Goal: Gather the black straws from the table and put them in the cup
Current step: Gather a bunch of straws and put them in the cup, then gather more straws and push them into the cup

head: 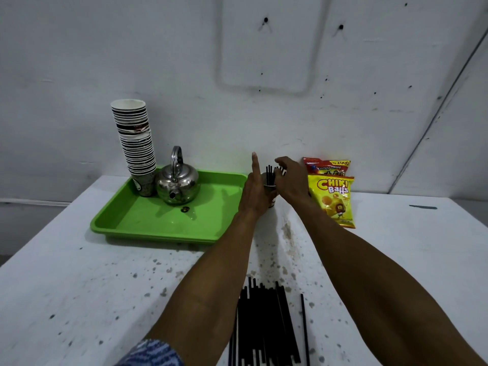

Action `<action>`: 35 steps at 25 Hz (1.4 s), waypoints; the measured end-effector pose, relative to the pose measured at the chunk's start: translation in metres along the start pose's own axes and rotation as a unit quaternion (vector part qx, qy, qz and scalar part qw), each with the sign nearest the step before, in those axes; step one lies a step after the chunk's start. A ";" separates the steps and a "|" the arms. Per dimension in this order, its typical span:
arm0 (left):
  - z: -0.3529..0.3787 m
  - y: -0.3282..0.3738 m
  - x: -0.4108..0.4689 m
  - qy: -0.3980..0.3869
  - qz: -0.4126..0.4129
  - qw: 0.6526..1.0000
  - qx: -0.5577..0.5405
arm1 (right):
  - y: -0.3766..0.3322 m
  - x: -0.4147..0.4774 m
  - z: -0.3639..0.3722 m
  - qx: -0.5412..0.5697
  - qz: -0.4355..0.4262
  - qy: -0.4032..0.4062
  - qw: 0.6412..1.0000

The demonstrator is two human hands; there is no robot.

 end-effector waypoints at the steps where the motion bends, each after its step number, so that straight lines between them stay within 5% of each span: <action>1: 0.000 -0.001 0.000 0.000 -0.011 1.000 0.004 | 0.001 0.000 -0.001 0.002 0.002 0.008 1.000; 14: -0.022 0.030 -0.035 -0.049 -0.051 0.995 0.067 | 0.010 -0.049 -0.035 -0.022 0.053 0.038 0.998; 26: -0.025 0.058 -0.074 -0.097 0.020 0.990 0.096 | 0.021 -0.103 -0.053 -0.191 0.115 -0.063 0.973; 35: -0.009 0.060 -0.106 -0.283 0.047 0.920 0.267 | 0.061 -0.124 -0.037 -0.280 0.144 -0.165 0.935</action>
Point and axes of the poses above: each hand's wrist, its own x-axis towards the middle knuckle, its own z-axis out of the palm, y = z × x, the point moved 4 cm from there along x, towards the middle knuckle, and after that the axes turned 14 degrees about z, right-handed, at the moved point
